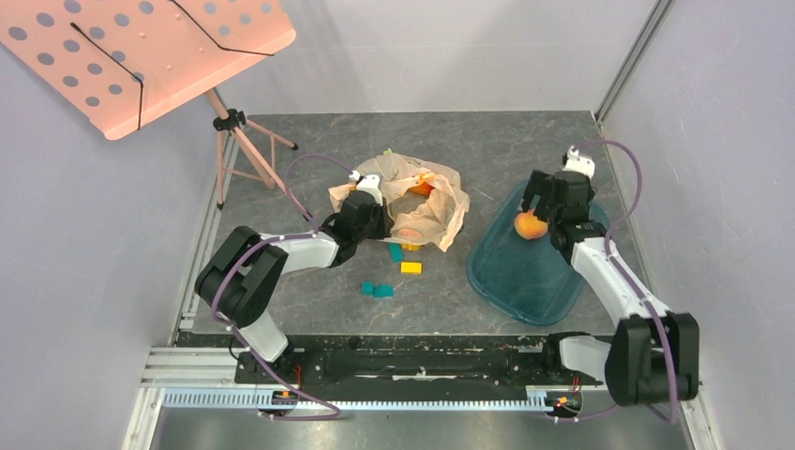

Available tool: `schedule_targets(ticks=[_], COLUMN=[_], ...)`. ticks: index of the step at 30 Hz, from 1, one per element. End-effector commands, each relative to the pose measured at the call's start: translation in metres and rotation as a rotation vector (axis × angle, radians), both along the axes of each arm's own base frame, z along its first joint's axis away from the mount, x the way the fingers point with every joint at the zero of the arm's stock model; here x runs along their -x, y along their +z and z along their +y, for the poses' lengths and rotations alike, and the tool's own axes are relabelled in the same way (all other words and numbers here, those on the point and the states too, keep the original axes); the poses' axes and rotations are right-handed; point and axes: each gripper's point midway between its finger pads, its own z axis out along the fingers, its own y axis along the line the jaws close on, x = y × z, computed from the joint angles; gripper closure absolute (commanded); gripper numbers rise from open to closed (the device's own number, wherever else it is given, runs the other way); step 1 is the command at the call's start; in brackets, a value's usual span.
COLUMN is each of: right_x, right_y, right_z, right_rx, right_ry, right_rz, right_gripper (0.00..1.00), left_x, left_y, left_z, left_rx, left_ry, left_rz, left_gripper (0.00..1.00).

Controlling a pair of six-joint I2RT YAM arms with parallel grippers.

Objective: Take the fake fruits out of the plastic bag
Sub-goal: Place the fake fruit in the bin, then take out the fake fruit from the plastic bag.

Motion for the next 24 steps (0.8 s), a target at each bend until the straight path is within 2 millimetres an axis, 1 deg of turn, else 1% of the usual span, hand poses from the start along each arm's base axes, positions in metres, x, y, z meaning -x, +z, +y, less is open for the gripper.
schedule_targets(ticks=[1,2,4,6,7,8,10,12,15,16,17,21,24], right_x=[-0.010,-0.009,-0.003,0.006,0.013,0.019,0.030,0.040,0.045,0.046,0.046,0.045,0.036], right_y=[0.090,0.105,0.130,0.146,0.153,0.158,0.161,0.153,0.126,0.117,0.116,0.093,0.071], right_z=[0.057,0.073,0.116,0.154,0.174,0.190,0.220,0.246,0.274,0.280,0.289,0.318,0.330], right_rx=[0.083,0.097,0.085,0.036,0.007,-0.016,-0.051,-0.063,-0.050,-0.049,-0.055,-0.067,-0.070], right_ry=[0.206,0.260,0.408,0.561,0.644,0.706,0.822,0.923,0.993,1.002,1.013,1.058,1.049], right_rz=[-0.210,-0.242,-0.306,-0.353,-0.373,-0.398,-0.419,-0.398,-0.327,-0.305,-0.317,-0.277,-0.234], right_gripper=[0.06,0.08,0.12,0.19,0.22,0.26,0.31,0.35,0.40,0.41,0.42,0.46,0.47], left_x=[-0.005,-0.004,-0.002,-0.001,-0.002,-0.001,-0.002,-0.003,-0.004,-0.004,-0.005,-0.004,-0.004], left_y=[0.027,0.027,0.026,0.027,0.029,0.029,0.031,0.033,0.031,0.030,0.028,0.023,0.024], left_z=[0.002,0.003,0.005,0.008,0.010,0.011,0.015,0.017,0.020,0.021,0.022,0.026,0.027], left_rx=[0.029,0.031,0.029,0.027,0.025,0.021,0.015,0.016,0.012,0.007,0.002,-0.007,-0.008], left_ry=[0.032,0.034,0.040,0.051,0.056,0.061,0.074,0.087,0.102,0.107,0.111,0.130,0.138], left_rz=[-0.061,-0.058,-0.056,-0.065,-0.071,-0.076,-0.084,-0.091,-0.103,-0.104,-0.105,-0.098,-0.099], left_gripper=[0.98,0.98,0.98,0.98,0.98,0.98,0.98,0.98,0.98,0.98,0.98,0.98,0.98])
